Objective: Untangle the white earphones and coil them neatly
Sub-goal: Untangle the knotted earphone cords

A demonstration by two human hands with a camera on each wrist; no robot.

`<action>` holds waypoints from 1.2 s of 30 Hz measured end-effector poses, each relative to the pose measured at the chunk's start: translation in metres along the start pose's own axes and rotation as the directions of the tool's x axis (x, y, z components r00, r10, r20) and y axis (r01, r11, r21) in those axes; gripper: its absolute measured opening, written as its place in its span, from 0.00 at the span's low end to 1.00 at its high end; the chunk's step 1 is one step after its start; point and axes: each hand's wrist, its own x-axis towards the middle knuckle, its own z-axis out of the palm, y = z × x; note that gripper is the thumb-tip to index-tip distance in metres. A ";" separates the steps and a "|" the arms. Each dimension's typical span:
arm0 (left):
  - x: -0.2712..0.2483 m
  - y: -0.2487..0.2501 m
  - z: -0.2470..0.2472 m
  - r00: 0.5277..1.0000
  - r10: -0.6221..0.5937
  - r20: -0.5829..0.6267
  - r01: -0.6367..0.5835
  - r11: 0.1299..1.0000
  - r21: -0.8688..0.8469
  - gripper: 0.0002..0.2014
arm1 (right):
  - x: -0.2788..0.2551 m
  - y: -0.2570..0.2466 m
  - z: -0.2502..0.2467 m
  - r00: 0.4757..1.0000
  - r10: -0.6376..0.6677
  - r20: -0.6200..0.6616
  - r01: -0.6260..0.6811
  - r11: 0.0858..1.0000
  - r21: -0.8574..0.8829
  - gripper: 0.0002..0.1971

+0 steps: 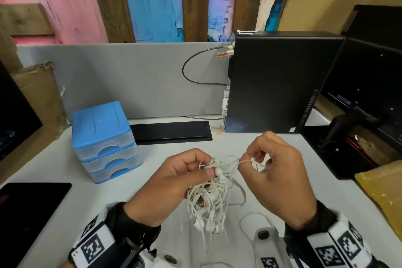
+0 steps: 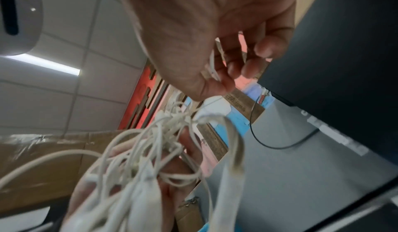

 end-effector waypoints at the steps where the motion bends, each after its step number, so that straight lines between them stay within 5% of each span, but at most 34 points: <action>1: 0.000 -0.001 0.000 1.000 0.000 0.009 -0.001 1.000 0.004 0.06 | 0.000 -0.001 -0.001 1.000 -0.017 -0.007 0.017 1.000 -0.021 0.06; 4: -0.001 -0.004 0.004 0.999 0.040 0.019 -0.040 0.999 0.016 0.08 | -0.001 -0.003 -0.002 0.998 -0.056 0.018 0.055 0.998 0.011 0.06; 8: 0.000 -0.007 0.003 0.998 0.068 -0.014 -0.067 0.997 0.025 0.06 | 0.002 -0.002 -0.006 0.997 0.039 0.073 -0.058 0.957 0.284 0.07; 13: -0.001 -0.005 0.004 0.997 0.071 0.008 -0.071 0.997 0.016 0.05 | 0.002 -0.007 -0.009 0.905 -0.020 0.424 -0.226 0.824 0.519 0.08; 24: -0.001 -0.007 0.003 0.993 0.106 0.047 -0.109 0.992 0.058 0.07 | 0.007 0.004 -0.016 0.781 -0.062 0.622 -0.268 0.865 0.423 0.04; 30: -0.002 -0.008 0.001 0.992 0.130 0.010 -0.130 0.987 0.095 0.10 | 0.004 0.000 -0.016 0.878 -0.094 0.470 -0.100 0.923 0.372 0.07; 36: -0.004 -0.008 0.005 0.979 0.205 -0.002 -0.203 0.971 0.129 0.11 | 0.004 -0.005 -0.016 0.795 -0.132 0.591 -0.169 0.889 0.425 0.05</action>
